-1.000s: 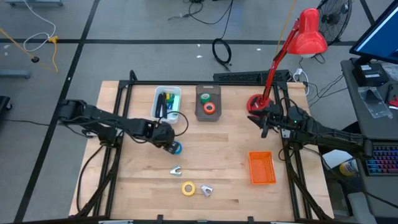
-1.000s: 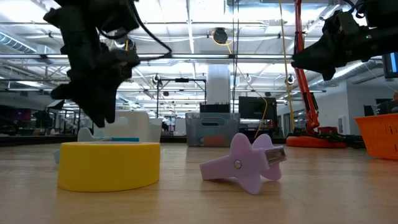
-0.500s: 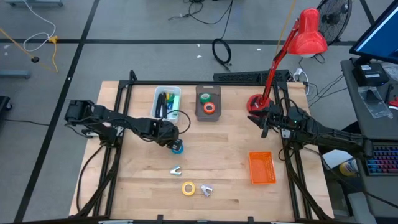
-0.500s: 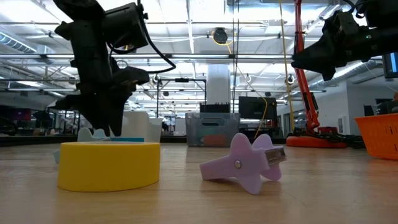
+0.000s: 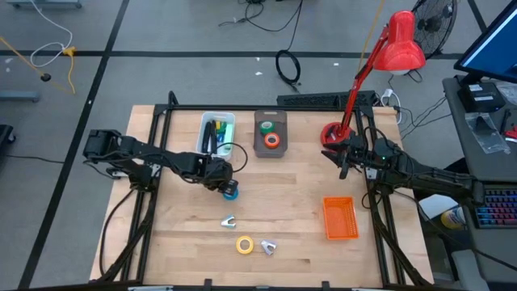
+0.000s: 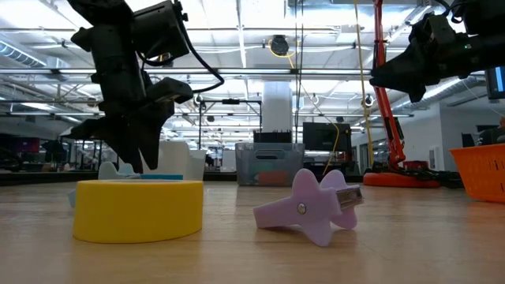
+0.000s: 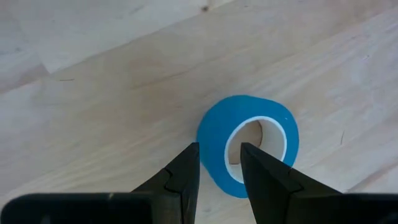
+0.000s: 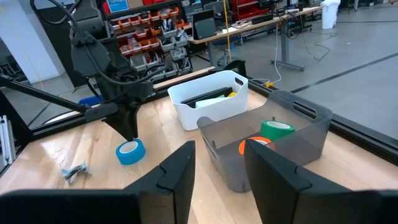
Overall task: Pick and place Stapler, Stapler remover, tape
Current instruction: Put the blue tape into the black bin
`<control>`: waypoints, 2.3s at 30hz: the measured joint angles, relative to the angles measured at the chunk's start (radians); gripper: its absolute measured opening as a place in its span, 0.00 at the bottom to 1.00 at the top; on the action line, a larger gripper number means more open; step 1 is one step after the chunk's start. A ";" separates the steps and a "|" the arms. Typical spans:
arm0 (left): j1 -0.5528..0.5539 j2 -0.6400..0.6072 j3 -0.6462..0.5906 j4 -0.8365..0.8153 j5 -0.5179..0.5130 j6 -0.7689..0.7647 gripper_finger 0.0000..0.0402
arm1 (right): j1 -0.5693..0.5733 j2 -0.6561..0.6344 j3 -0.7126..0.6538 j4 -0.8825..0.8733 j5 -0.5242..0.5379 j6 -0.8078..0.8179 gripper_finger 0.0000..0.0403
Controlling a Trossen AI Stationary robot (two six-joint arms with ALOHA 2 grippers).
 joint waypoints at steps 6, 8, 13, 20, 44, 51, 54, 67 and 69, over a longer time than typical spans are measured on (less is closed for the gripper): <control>0.000 0.000 0.000 0.000 -0.004 0.000 0.29 | 0.000 0.000 0.000 0.000 0.000 0.000 0.32; 0.000 0.000 0.000 0.000 -0.004 0.008 0.29 | 0.000 0.000 0.000 0.000 0.000 0.000 0.32; 0.000 0.000 0.000 0.001 -0.003 0.005 0.35 | 0.000 0.000 0.000 0.000 0.000 0.000 0.32; 0.000 0.000 0.000 0.003 -0.001 0.004 0.58 | 0.000 0.000 0.000 0.000 0.001 0.000 0.32; -0.043 0.035 0.000 0.012 -0.087 0.029 0.54 | 0.000 0.000 0.000 0.000 0.001 0.019 0.32; -0.041 0.144 0.006 0.054 -0.035 0.002 0.49 | -0.001 0.001 0.000 0.007 0.007 0.018 0.32; -0.041 0.143 0.004 0.045 -0.031 -0.016 0.42 | -0.002 0.004 0.000 0.008 0.028 0.023 0.32; -0.028 -0.092 -0.003 0.229 -0.105 -0.001 0.09 | -0.005 0.005 0.000 0.008 0.027 0.019 0.32; -0.018 -0.137 -0.002 0.326 -0.159 0.024 0.09 | -0.005 0.005 0.000 0.008 0.026 0.019 0.32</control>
